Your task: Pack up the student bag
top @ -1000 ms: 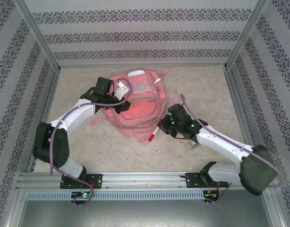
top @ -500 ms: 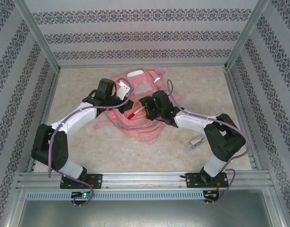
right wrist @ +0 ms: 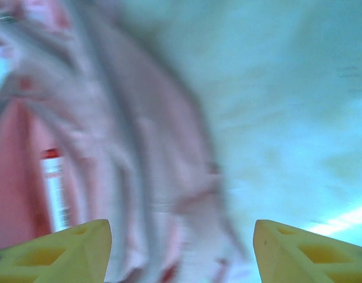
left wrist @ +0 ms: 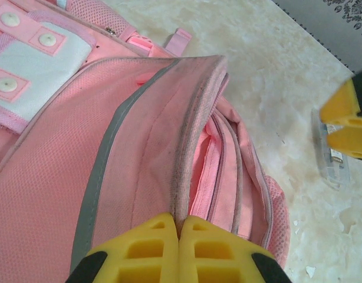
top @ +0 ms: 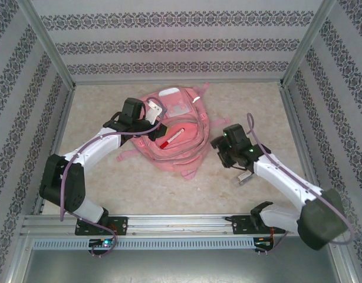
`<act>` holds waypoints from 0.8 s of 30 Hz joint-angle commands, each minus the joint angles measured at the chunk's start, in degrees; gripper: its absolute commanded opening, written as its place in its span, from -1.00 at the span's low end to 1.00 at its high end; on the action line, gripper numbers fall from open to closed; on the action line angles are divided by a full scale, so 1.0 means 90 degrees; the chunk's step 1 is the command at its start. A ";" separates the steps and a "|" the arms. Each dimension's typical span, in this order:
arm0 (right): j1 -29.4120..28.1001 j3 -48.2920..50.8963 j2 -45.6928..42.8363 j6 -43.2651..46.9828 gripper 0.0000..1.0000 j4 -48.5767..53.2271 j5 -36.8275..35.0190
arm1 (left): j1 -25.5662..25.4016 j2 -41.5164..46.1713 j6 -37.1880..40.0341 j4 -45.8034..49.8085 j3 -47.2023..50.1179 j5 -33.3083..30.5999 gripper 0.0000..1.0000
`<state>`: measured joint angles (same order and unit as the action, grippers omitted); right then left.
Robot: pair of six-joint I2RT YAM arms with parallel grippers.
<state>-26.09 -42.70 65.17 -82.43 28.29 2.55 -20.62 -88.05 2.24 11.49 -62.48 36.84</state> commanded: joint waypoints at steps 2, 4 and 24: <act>0.0730 0.0530 -0.0589 0.0415 0.40 0.2078 -0.0581 | -0.0050 -0.0094 -0.0266 -0.0516 -0.0207 0.0253 -1.00; 0.1138 0.0741 -0.0683 0.0626 0.62 0.2404 -0.0648 | -0.0053 -0.0124 -0.0310 -0.0543 -0.0210 0.0303 -1.00; 0.1737 0.0825 0.1321 0.2255 0.55 0.1231 -0.0192 | -0.0048 0.0088 -0.0064 -0.0256 -0.0027 0.0221 -1.00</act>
<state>-10.98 -35.44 75.99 -64.53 43.42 1.17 -20.62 -88.77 1.04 11.09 -62.48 37.71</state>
